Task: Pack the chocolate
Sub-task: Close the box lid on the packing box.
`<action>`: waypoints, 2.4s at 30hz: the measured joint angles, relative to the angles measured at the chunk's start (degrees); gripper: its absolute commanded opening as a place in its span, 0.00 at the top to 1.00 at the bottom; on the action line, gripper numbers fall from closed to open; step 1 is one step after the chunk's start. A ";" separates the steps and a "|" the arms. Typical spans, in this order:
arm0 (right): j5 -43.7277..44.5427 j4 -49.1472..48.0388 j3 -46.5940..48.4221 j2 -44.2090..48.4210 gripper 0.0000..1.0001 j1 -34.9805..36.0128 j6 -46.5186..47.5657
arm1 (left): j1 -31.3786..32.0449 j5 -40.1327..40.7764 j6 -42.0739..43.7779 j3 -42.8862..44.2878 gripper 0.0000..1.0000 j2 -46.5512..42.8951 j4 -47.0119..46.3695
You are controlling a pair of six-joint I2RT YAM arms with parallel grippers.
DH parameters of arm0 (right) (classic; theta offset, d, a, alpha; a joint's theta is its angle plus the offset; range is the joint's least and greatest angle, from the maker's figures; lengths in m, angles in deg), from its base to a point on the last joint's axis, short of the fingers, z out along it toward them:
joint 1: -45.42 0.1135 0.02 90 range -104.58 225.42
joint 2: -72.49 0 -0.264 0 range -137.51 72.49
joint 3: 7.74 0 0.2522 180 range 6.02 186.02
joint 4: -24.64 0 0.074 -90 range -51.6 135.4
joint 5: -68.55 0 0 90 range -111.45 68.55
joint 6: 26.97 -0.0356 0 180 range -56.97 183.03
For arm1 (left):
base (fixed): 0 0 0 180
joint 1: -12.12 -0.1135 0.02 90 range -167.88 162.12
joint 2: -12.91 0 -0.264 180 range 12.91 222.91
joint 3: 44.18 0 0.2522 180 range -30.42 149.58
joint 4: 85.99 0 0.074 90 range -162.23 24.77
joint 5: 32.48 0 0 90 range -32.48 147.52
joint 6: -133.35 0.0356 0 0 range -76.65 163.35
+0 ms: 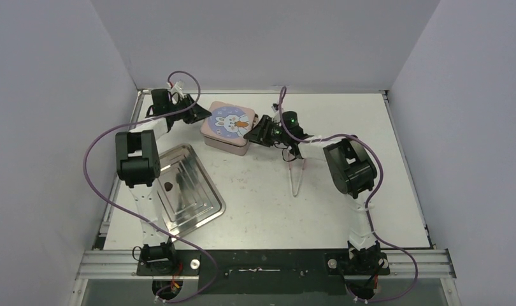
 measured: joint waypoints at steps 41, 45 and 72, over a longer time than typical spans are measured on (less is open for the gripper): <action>13.55 15.87 15.58 -0.85 0.55 -0.96 4.55 | 4.46 13.62 25.31 8.02 0.59 3.28 11.91; 14.34 16.85 17.57 -3.17 0.56 -0.96 4.28 | 6.01 16.11 27.06 9.42 0.74 3.28 13.00; 16.61 23.04 20.48 -4.92 0.57 -0.92 4.74 | 7.63 23.67 31.71 13.31 0.63 3.30 18.56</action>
